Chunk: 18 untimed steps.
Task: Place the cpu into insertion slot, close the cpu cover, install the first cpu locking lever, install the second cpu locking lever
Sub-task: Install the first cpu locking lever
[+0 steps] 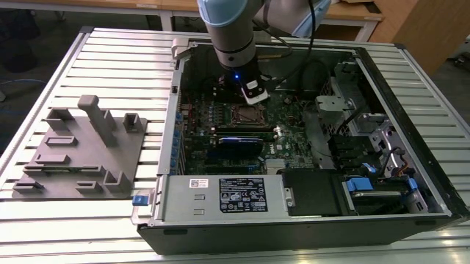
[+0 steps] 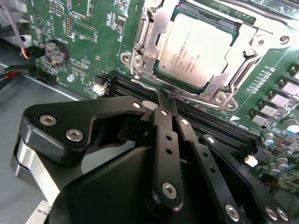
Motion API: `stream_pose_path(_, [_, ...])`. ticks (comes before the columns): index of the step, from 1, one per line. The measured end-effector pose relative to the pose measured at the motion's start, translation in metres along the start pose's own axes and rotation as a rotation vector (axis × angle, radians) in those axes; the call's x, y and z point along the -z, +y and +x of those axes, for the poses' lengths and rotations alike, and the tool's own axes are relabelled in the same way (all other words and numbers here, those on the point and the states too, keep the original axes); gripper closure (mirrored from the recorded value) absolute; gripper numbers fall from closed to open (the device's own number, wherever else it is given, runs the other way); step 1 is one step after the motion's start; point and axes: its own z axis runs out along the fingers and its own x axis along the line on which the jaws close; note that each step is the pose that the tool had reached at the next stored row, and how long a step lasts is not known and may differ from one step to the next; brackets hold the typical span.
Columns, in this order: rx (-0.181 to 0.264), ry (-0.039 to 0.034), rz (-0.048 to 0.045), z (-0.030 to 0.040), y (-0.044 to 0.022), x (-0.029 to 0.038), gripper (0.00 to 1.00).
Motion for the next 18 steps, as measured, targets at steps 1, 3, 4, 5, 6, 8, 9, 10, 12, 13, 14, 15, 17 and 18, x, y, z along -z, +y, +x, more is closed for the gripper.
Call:
stream_pose_path(1, [0.000, -0.0011, -0.0003, 0.0002, -0.0002, -0.0004, 0.90])
stream_pose_path(3, [0.000, -0.0016, -0.0003, 0.0008, -0.0004, -0.0009, 0.90])
stream_pose_path(4, [0.000, -0.0016, -0.0003, 0.0010, -0.0005, -0.0012, 0.90])
stream_pose_path(5, [0.001, -0.0016, -0.0003, 0.0011, -0.0006, -0.0013, 0.90])
stream_pose_path(6, [0.001, -0.0016, -0.0004, 0.0012, -0.0008, -0.0016, 0.90])
stream_pose_path(8, [0.000, -0.0018, -0.0007, 0.0013, -0.0012, -0.0020, 0.90])
stream_pose_path(9, [0.000, -0.0019, -0.0007, 0.0012, -0.0014, -0.0021, 0.90])
stream_pose_path(10, [0.000, -0.0019, -0.0006, 0.0012, -0.0016, -0.0021, 0.90])
stream_pose_path(12, [0.000, -0.0018, -0.0004, 0.0011, -0.0020, -0.0020, 0.90])
stream_pose_path(13, [0.000, -0.0018, -0.0004, 0.0011, -0.0020, -0.0019, 0.90])
stream_pose_path(14, [0.000, -0.0018, -0.0003, 0.0011, -0.0020, -0.0019, 0.90])
stream_pose_path(15, [0.000, -0.0018, -0.0004, 0.0011, -0.0020, -0.0018, 0.90])
stream_pose_path(17, [0.001, -0.0019, 0.0005, 0.0008, -0.0019, -0.0007, 0.90])
stream_pose_path(18, [0.000, -0.0018, -0.0004, 0.0007, -0.0016, -0.0004, 0.90])
